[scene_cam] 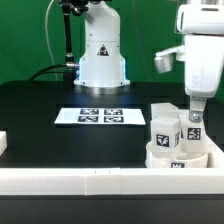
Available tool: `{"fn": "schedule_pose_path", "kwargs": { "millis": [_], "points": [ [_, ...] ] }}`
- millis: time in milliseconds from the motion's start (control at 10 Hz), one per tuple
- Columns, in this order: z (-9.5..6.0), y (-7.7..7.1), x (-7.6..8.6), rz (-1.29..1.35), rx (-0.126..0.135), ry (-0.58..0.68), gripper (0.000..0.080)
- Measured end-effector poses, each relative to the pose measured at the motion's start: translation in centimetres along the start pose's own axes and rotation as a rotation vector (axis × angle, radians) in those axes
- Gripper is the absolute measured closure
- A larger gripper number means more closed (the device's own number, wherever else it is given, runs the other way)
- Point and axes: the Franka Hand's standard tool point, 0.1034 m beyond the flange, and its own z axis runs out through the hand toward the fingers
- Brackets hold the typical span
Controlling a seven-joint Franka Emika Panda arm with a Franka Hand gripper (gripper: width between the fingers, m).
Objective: Assemble stool
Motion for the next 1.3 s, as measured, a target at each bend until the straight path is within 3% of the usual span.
{"fn": "schedule_pose_path", "kwargs": {
  "millis": [400,600,800,1000,1300],
  "points": [
    [1.2,-0.47,-0.23,0.011,0.017,-0.009,0.015],
    [1.08,-0.53,0.29,0.028,0.016,-0.006,0.0162],
    [0.91,-0.18,0.07,0.031,0.015,-0.006,0.0463],
    [0.92,-0.16,0.0,0.057,0.015,-0.006,0.0463],
    [0.95,-0.25,0.02,0.322,0.018,-0.009,0.0463]
  ]
}}
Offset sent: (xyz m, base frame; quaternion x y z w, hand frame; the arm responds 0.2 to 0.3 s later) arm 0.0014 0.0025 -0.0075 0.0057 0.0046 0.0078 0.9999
